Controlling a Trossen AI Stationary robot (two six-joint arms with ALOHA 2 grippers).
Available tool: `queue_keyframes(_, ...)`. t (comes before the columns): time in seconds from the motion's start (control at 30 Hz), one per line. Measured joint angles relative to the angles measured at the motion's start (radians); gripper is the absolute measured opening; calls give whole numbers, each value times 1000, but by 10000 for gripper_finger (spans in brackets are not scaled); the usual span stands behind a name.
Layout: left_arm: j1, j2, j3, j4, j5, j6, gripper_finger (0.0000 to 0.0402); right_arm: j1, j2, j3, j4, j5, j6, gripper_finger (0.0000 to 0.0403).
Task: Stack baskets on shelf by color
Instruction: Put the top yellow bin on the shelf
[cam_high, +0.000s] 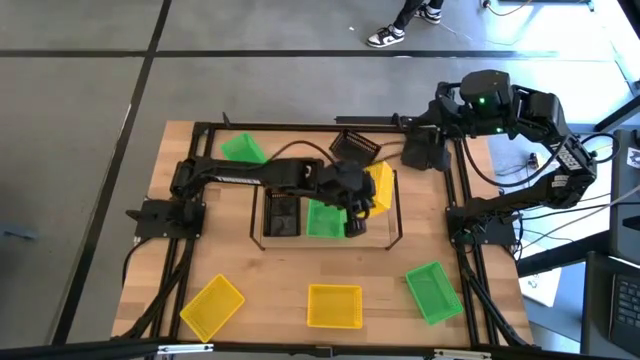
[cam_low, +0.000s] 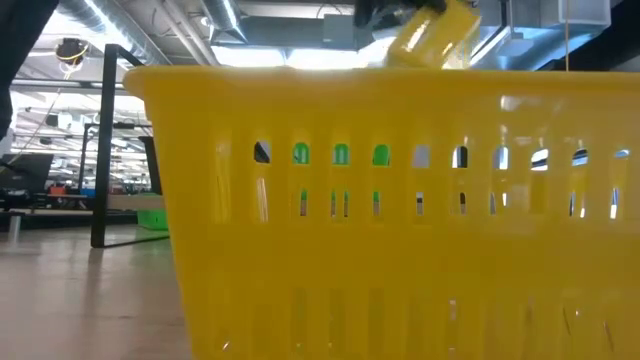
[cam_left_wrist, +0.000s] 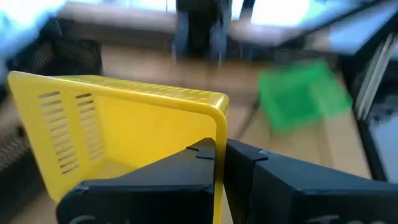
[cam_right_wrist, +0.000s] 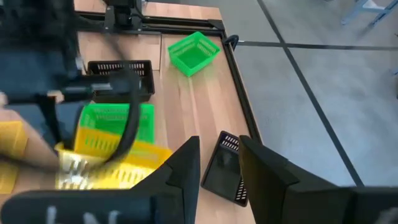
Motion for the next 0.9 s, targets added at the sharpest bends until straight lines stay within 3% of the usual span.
queue_keyframes(0.9, -30, 161, 1, -28, 34, -56, 0, 0, 0, 1, 0, -16, 53, 108)
